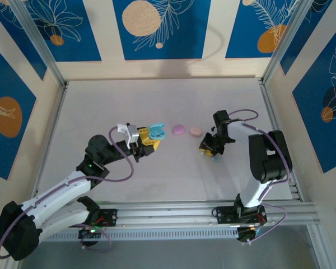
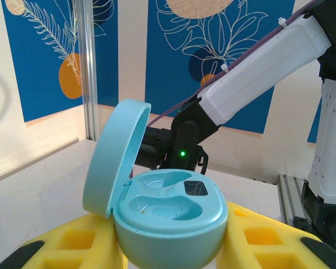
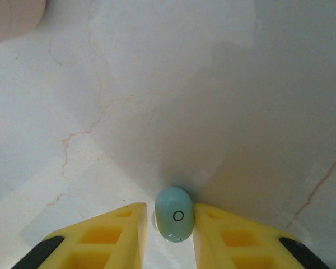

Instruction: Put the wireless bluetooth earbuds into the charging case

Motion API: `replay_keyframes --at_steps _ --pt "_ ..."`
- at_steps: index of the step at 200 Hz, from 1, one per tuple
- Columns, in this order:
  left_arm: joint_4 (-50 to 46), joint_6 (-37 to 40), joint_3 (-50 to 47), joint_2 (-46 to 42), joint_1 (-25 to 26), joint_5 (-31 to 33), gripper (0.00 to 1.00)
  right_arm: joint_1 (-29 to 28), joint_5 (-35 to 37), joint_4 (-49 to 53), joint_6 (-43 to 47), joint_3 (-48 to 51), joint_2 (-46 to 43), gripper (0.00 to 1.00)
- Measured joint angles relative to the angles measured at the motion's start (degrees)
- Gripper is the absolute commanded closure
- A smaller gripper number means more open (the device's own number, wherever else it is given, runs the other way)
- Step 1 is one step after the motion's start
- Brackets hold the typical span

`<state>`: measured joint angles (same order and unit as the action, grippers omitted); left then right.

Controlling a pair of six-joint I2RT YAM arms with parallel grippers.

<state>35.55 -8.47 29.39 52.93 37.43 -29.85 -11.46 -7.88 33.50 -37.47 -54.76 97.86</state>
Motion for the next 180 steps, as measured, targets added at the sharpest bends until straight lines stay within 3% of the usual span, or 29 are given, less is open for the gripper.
replay_keyframes --at_steps 180 --pt "-0.02 0.0 0.0 0.0 0.0 0.17 0.63 -3.19 1.53 1.18 3.02 -5.9 4.13 0.66"
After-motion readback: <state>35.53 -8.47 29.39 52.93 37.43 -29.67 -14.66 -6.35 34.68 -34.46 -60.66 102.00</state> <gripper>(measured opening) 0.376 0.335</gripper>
